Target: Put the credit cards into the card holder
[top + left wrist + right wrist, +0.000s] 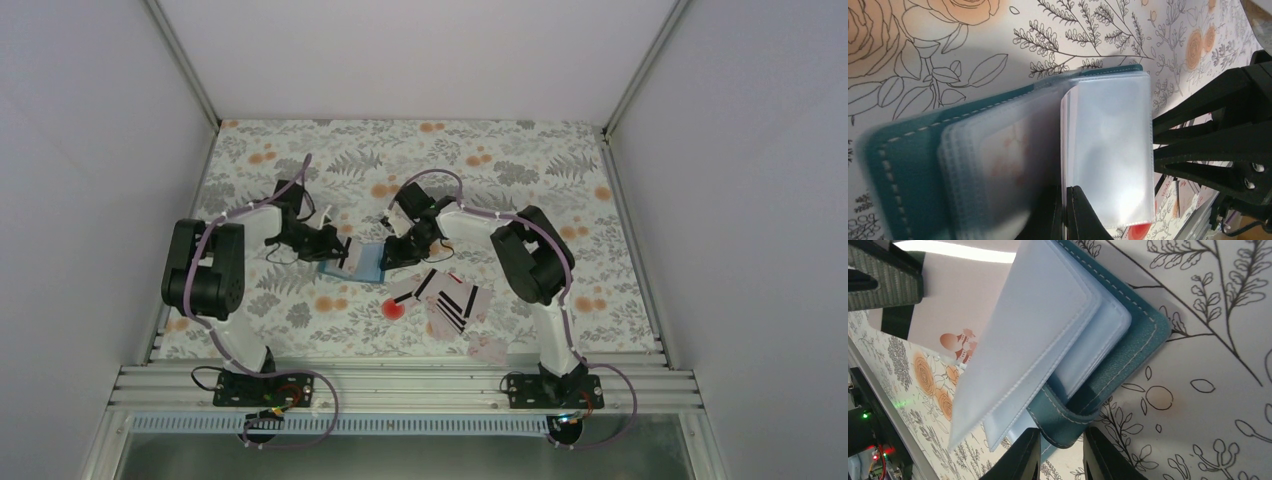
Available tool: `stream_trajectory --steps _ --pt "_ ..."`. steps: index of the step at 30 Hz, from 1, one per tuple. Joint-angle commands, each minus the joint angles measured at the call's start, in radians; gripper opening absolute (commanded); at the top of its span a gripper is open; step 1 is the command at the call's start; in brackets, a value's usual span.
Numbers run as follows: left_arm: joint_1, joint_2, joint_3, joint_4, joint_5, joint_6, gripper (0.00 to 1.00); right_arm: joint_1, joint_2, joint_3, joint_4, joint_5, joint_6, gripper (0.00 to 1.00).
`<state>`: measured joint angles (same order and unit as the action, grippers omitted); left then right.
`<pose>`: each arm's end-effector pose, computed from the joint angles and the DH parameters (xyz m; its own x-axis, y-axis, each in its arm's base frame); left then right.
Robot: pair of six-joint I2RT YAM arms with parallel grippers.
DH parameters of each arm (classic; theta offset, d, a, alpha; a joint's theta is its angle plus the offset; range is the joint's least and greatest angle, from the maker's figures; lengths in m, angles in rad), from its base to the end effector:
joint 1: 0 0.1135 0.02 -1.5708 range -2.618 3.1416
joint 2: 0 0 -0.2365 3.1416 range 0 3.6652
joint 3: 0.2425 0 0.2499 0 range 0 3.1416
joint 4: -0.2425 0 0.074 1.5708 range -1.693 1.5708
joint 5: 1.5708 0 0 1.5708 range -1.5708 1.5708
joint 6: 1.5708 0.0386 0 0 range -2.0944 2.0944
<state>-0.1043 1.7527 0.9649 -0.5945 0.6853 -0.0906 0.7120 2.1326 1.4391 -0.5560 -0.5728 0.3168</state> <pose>0.2918 -0.0551 0.1144 -0.9909 0.0333 -0.1304 0.1094 0.7638 -0.6361 0.2926 0.2801 0.1037 -0.8940 -0.4257 -0.1399 -0.4211 0.6914 0.5870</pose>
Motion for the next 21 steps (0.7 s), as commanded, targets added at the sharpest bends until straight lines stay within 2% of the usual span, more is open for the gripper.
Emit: stream_trajectory --steps 1,15,21 --pt "0.005 0.057 -0.033 0.089 0.003 -0.005 0.02 -0.003 0.081 -0.029 -0.018 0.103 -0.027 0.24" --pt "-0.005 0.077 -0.070 0.149 0.106 0.014 0.02 -0.008 0.102 -0.018 -0.020 0.090 -0.032 0.24" --pt "-0.005 0.085 -0.121 0.200 0.165 -0.025 0.02 -0.008 0.102 -0.016 -0.024 0.092 -0.034 0.24"
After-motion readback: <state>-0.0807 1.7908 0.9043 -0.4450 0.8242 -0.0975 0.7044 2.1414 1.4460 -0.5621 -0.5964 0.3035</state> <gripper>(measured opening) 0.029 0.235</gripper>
